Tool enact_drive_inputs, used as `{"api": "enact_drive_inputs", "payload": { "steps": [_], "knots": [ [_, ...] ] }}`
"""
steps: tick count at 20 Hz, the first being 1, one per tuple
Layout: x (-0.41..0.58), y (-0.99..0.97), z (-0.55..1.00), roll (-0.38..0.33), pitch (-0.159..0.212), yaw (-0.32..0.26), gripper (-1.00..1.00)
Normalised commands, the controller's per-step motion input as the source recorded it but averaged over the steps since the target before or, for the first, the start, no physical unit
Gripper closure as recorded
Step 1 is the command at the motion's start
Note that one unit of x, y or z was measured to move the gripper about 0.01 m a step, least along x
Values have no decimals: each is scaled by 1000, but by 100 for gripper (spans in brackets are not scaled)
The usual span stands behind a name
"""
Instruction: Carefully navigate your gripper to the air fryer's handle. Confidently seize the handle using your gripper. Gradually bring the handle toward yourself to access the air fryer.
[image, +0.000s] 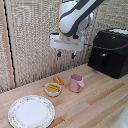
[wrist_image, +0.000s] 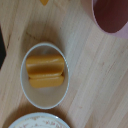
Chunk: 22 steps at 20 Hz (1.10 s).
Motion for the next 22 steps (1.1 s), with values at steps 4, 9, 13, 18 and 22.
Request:
{"api": "enact_drive_inputs", "payload": {
  "steps": [4,9,13,18,22],
  "knots": [
    [77,-176,-119,-375,0,-177,-100],
    [-2,-173,-111,-375,-31,-134,-100],
    [-134,-170,-56,-375,-109,-43,-100],
    [-184,-218,-12,-375,-156,33,-100],
    [-67,-231,-78,-375,-158,152,-100]
  ]
}}
